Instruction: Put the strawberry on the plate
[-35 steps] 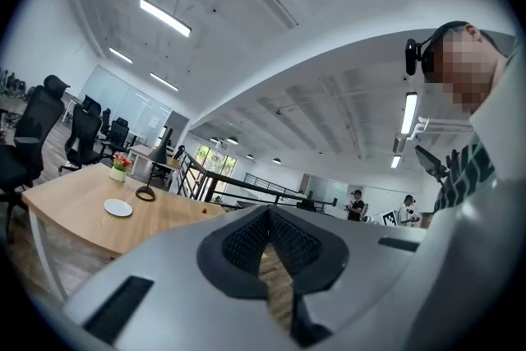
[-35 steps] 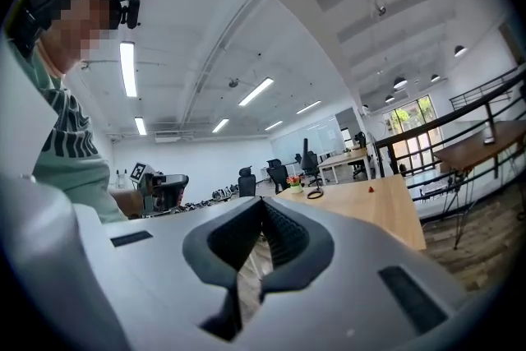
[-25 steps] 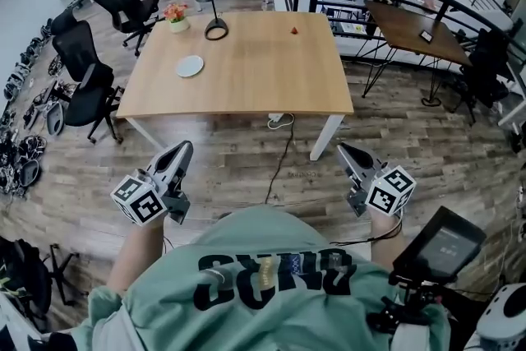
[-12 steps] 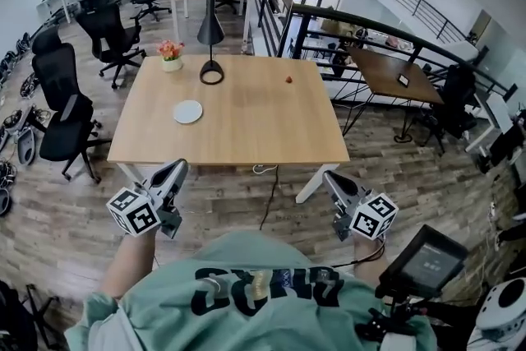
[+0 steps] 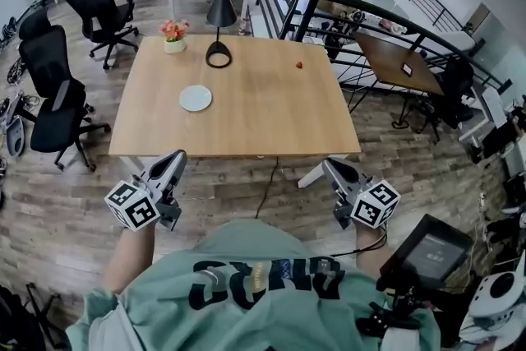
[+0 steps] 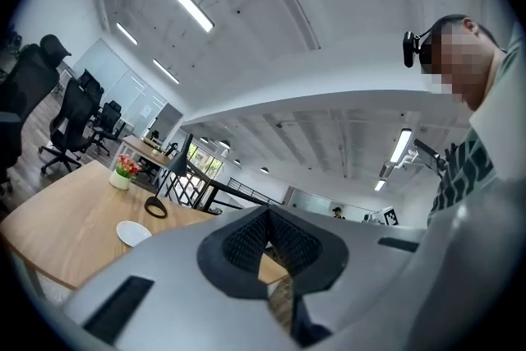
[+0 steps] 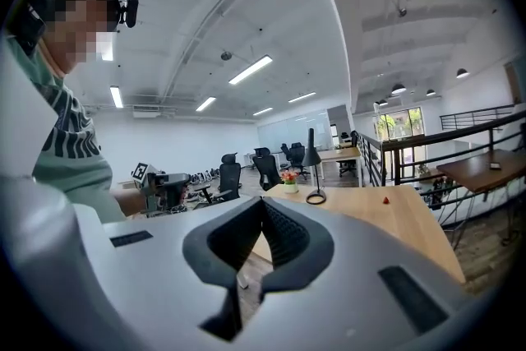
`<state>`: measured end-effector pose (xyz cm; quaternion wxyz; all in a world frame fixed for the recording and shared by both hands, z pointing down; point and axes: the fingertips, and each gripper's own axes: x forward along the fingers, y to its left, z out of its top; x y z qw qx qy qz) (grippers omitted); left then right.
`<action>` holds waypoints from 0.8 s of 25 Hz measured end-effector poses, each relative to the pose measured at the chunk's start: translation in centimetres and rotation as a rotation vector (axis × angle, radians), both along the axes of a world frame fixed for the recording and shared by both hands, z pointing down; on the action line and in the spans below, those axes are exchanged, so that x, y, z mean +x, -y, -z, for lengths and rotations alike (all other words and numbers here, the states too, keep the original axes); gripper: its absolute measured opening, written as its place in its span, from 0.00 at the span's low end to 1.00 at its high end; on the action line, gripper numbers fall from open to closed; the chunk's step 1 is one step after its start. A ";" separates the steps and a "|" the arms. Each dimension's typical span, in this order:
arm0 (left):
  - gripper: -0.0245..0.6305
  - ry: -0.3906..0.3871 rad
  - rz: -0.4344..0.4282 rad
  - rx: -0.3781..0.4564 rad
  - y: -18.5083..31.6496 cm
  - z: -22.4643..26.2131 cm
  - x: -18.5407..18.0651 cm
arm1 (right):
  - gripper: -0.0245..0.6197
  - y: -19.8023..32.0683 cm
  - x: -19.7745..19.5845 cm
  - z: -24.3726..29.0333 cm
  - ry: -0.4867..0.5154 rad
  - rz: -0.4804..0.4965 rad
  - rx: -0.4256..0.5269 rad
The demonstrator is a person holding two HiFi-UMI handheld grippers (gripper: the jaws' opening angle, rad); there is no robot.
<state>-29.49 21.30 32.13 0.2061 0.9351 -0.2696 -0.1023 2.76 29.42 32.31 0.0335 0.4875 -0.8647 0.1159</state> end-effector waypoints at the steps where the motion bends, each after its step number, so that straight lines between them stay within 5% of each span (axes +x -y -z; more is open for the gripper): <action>1: 0.04 -0.003 0.002 -0.006 0.4 -0.2 -0.4 | 0.05 0.6 -0.4 0.0 -0.003 0.004 -0.004; 9: 0.04 0.011 0.042 -0.043 3.0 -1.5 -0.3 | 0.05 4.6 -0.3 -0.7 0.006 0.053 -0.009; 20: 0.04 0.057 0.163 0.046 3.5 1.3 12.3 | 0.05 9.8 13.0 0.2 0.046 0.175 0.066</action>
